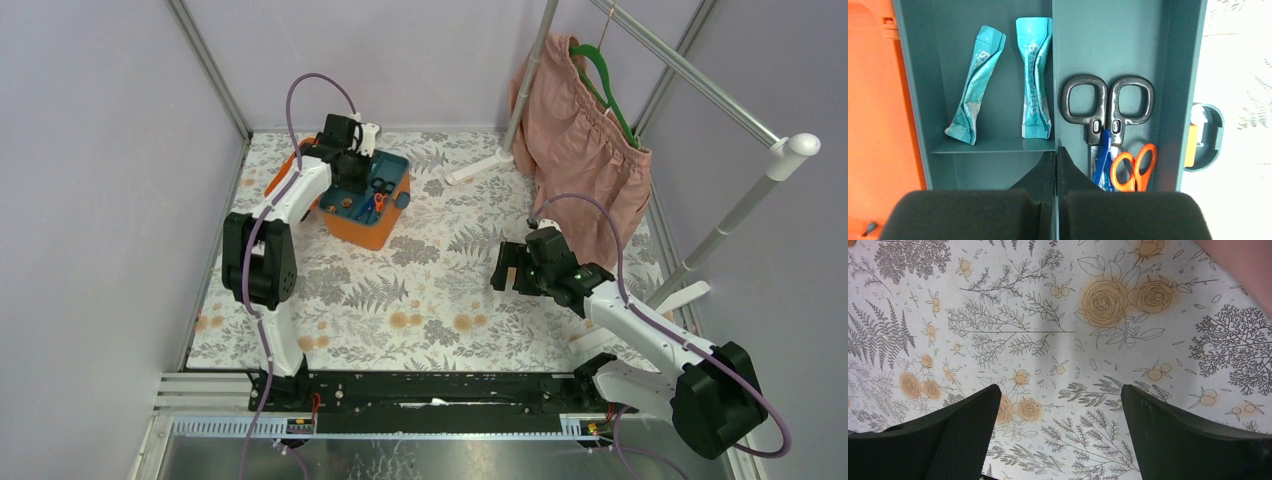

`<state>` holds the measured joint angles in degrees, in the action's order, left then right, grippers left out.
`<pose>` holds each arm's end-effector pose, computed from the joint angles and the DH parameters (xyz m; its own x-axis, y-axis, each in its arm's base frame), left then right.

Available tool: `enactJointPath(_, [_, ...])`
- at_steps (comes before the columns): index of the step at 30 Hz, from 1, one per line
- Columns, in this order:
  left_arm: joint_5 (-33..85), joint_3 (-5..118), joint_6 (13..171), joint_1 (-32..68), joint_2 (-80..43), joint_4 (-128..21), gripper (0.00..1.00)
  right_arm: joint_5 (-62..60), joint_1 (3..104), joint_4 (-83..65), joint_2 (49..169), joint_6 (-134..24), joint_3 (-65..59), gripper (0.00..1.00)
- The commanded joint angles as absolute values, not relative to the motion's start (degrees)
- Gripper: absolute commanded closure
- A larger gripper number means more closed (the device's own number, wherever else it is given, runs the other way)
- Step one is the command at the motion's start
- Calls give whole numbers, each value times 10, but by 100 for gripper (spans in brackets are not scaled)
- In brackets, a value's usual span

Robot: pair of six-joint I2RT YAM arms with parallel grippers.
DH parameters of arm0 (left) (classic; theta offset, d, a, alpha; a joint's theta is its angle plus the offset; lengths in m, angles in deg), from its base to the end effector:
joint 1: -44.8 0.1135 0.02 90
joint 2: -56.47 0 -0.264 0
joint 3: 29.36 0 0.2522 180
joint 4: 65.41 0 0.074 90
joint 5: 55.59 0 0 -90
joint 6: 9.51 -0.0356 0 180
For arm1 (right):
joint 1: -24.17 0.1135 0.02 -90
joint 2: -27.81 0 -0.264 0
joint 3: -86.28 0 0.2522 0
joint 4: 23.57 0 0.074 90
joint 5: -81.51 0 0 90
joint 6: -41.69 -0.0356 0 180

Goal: Organize the medicine kit

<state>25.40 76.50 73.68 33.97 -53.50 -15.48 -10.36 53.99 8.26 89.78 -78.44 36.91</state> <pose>0.4172 -0.0855 0.2552 -0.7567 0.2640 -0.5981 0.3682 0.9280 -0.0562 0.1917 0.1086 0.2148 -0.7646 0.1400 -0.6291 -0.1075 0.9347 0.3387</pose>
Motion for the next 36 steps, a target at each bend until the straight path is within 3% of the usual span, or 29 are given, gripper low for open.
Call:
enactJointPath(1, [181, 735, 798, 322, -532, -122, 97, -98, 538, 70, 887, -792, 379, 0])
enactJointPath(12, [184, 691, 849, 242, -485, -125, 96, -93, 538, 59, 894, -794, 379, 0])
enactJointPath(19, [255, 665, 883, 163, -458, -125, 93, -98, 537, 57, 897, -795, 380, 0])
enactJointPath(29, [316, 724, 892, 138, -455, -95, 75, -95, 538, 51, 905, -795, 378, 0])
enactJointPath(36, [325, 781, 890, 138, -450, -71, 70, -100, 537, 51, 905, -798, 377, 0])
